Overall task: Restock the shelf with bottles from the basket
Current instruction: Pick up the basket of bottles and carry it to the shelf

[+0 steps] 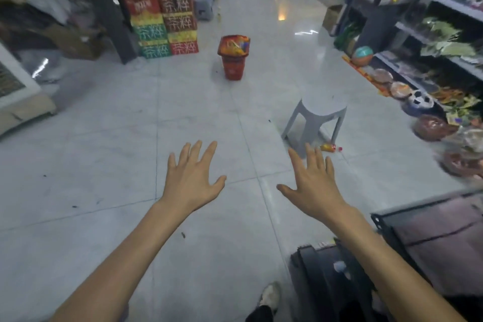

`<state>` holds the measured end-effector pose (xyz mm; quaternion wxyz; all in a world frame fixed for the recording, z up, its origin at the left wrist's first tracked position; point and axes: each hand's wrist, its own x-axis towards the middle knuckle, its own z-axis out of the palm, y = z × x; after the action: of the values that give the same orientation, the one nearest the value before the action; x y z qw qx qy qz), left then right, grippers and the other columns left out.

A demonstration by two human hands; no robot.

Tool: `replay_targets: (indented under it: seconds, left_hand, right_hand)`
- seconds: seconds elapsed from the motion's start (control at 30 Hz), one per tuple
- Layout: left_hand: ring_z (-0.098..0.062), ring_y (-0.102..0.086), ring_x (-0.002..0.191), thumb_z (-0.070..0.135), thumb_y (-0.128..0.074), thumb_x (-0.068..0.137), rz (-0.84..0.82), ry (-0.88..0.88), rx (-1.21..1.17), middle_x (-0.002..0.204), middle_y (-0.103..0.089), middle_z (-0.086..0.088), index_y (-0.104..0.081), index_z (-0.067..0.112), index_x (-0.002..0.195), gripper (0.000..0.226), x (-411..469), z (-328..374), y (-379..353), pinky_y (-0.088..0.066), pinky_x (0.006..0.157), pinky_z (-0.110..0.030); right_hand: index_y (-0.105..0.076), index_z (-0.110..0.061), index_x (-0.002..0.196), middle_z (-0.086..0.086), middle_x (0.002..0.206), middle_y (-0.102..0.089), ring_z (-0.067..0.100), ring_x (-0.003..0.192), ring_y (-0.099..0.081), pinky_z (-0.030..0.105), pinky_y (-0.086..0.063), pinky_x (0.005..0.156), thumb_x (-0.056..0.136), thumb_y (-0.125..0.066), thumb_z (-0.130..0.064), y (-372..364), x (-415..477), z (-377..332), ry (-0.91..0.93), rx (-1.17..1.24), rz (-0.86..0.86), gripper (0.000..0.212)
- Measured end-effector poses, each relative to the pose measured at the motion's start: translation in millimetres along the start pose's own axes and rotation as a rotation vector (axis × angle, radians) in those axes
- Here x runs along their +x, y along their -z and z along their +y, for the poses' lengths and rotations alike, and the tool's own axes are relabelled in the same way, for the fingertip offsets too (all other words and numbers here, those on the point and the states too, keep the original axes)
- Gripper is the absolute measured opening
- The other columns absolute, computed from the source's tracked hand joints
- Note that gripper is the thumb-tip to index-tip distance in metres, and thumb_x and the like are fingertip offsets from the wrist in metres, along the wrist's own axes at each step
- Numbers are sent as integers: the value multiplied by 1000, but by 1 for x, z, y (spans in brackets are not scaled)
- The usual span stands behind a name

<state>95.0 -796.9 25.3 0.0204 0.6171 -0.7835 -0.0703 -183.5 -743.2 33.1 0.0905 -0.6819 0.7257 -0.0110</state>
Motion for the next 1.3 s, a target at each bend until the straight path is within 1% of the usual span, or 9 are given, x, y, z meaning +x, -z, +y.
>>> replay_targets:
  seconds: [0.07, 0.2, 0.4, 0.57, 0.73, 0.93, 1.1, 1.3]
  left_hand:
    - [-29, -5, 160, 69, -43, 96, 17, 54, -7, 174, -9, -5, -4, 35, 165, 87, 43, 4, 11, -12, 126, -58]
    - [-29, -7, 160, 68, -45, 95, 41, 130, 14, 173, -11, -5, -6, 35, 165, 86, 116, 10, 38, -14, 126, -57]
    - [-28, -6, 160, 67, -43, 96, 60, 150, 40, 173, -11, -4, -6, 34, 165, 86, 198, 21, 59, -12, 126, -58]
    - [-29, -3, 160, 68, -42, 95, 29, 121, 33, 173, -8, -4, -2, 35, 165, 87, 272, 27, 56, -11, 126, -58]
    - [-31, -2, 160, 70, -42, 94, 53, 81, 13, 173, -7, -6, -3, 35, 165, 88, 369, 23, 60, -12, 125, -61]
    - [-33, 1, 160, 71, -41, 95, 34, 34, 3, 174, -3, -7, -1, 34, 165, 89, 493, 7, 91, -10, 125, -62]
    - [-33, 3, 160, 72, -41, 94, 43, -2, 12, 174, -3, -8, -4, 35, 165, 89, 593, 0, 115, -10, 125, -63]
    - [-34, 4, 160, 74, -40, 93, 42, -32, 7, 174, -2, -7, -2, 35, 165, 91, 710, 7, 126, -9, 125, -64]
  right_hand:
    - [0, -23, 161, 18, 167, 6, 40, 153, 14, 56, 0, 124, 94, -49, -65, 12, 53, 7, 38, -5, 33, 93]
    - [-4, -22, 161, 18, 167, 3, 40, 154, 10, 55, 1, 124, 93, -49, -65, 36, 143, 15, 84, 15, 47, 92]
    - [-9, -24, 160, 19, 167, 0, 41, 154, 7, 55, -3, 124, 91, -51, -66, 58, 244, 30, 73, 84, 65, 91]
    - [-6, -22, 161, 20, 167, 4, 41, 154, 11, 55, -2, 125, 92, -50, -67, 67, 311, 42, 68, 70, 36, 93]
    - [-1, -23, 161, 18, 167, 9, 40, 153, 14, 55, 0, 125, 92, -49, -68, 83, 389, 48, 62, 33, 19, 95]
    - [-1, -24, 162, 17, 168, 9, 39, 154, 14, 54, 1, 125, 92, -49, -68, 131, 499, 47, 33, -22, 49, 96]
    - [1, -25, 162, 16, 168, 9, 38, 154, 14, 53, 1, 125, 92, -47, -69, 162, 587, 47, 14, -38, 86, 96]
    - [2, -24, 162, 16, 168, 10, 39, 153, 15, 54, 1, 125, 91, -46, -71, 183, 693, 73, -19, -29, 101, 97]
